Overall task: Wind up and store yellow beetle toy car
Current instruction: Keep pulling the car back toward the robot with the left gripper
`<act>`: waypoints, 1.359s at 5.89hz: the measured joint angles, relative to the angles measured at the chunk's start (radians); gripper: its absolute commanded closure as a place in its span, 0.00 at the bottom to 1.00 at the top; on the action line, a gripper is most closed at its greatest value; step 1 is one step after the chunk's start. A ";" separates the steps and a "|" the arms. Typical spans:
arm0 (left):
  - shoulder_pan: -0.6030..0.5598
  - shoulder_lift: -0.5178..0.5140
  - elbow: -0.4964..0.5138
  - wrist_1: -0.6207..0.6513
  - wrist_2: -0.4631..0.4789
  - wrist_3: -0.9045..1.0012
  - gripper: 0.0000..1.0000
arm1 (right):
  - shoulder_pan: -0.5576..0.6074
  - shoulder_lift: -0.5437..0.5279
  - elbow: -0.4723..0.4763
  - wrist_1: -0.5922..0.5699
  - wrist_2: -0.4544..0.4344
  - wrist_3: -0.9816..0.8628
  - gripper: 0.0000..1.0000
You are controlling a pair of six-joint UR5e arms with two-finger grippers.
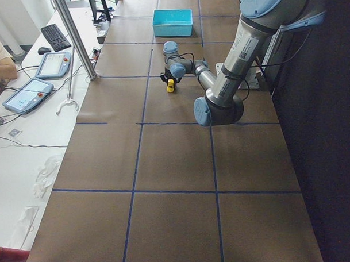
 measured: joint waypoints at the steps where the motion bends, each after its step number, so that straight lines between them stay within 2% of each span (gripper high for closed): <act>1: 0.000 0.004 -0.004 0.000 0.000 0.000 0.64 | 0.000 0.000 0.000 0.000 0.000 0.000 0.00; 8: -0.002 0.052 -0.043 -0.003 -0.001 0.014 0.64 | 0.000 0.000 0.000 0.000 0.000 0.000 0.00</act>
